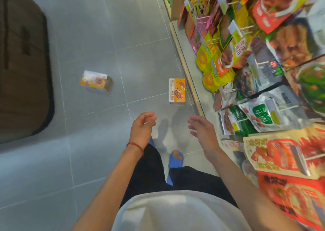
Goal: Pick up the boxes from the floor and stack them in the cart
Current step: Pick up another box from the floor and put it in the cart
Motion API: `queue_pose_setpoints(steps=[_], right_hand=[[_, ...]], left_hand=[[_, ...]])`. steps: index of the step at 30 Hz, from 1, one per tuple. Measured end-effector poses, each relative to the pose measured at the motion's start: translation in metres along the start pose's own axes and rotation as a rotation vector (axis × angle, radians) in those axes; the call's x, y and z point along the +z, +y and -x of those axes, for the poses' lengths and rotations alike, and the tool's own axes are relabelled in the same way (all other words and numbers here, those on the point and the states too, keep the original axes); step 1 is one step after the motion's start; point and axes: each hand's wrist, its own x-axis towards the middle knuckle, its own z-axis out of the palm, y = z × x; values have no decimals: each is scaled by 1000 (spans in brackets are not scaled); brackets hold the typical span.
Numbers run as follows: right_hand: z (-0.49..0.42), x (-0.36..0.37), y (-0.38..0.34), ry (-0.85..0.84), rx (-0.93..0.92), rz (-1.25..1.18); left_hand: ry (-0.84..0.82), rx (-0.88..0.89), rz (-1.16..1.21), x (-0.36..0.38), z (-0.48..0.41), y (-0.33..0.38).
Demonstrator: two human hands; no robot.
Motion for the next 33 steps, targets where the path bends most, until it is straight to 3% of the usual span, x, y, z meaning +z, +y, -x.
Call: queue_pose_setpoints(steps=[9, 16, 20, 27, 33], right_hand=[[-99, 82, -74, 189, 110, -179], [-142, 124, -111, 446, 223, -539], [-155, 125, -115, 524, 263, -703], [-175, 117, -96, 502, 288, -679], [-206, 128, -88, 600, 331, -763]], left_hand=[[-237, 0, -209, -3, -174, 104], [-452, 27, -513, 3, -258, 174], [-499, 17, -641, 24, -285, 188], [-544, -27, -680, 64, -310, 184], [-658, -39, -785, 90, -349, 185]])
